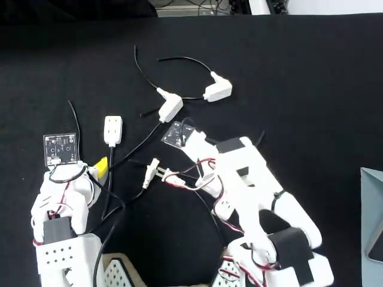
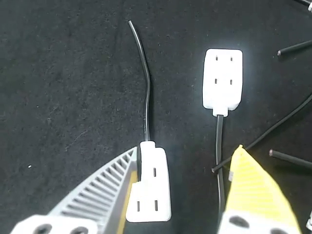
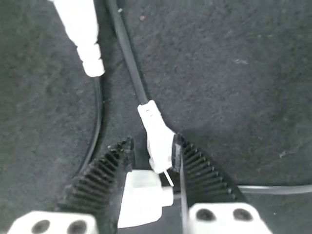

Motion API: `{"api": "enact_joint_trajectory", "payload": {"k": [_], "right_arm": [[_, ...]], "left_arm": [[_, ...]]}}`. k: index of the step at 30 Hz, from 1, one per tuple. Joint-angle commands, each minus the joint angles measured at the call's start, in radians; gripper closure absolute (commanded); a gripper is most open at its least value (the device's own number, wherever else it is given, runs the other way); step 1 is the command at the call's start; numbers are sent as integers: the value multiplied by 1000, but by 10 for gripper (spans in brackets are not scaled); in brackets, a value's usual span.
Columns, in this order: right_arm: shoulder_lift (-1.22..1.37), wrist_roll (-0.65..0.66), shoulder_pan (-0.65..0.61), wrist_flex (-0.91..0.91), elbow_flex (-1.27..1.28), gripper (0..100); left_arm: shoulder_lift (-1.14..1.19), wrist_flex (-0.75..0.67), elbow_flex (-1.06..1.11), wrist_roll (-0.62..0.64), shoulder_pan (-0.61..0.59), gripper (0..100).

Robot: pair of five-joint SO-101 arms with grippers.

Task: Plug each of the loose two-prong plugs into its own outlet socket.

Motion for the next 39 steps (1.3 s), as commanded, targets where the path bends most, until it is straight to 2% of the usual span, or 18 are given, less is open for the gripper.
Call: {"api": "enact_joint_trajectory", "payload": {"k": [1,4,9,14,17,23,30,34,39], "right_arm": [[35,15,38,-58,4,875],[61,91,83,-80,4,878],[68,117,95,-86,-15,989],[67,109,100,-68,-61,987],[67,95,104,8,-136,987],[8,-121,104,141,-312,987],[-176,-442,84,126,-306,987],[-274,-585,86,8,-206,987],[-349,-686,84,-244,-16,987]], "left_arm": [[-5,6,-7,-11,-8,705],[-3,6,-7,-11,-8,705],[-3,6,-7,-12,-8,705],[-3,6,-7,-12,-8,705],[-5,6,-5,-12,-8,705],[-9,-3,1,-11,-1,705],[3,8,-117,-11,-28,701],[95,72,-265,-14,-13,700],[388,117,-496,-63,41,700]]}}
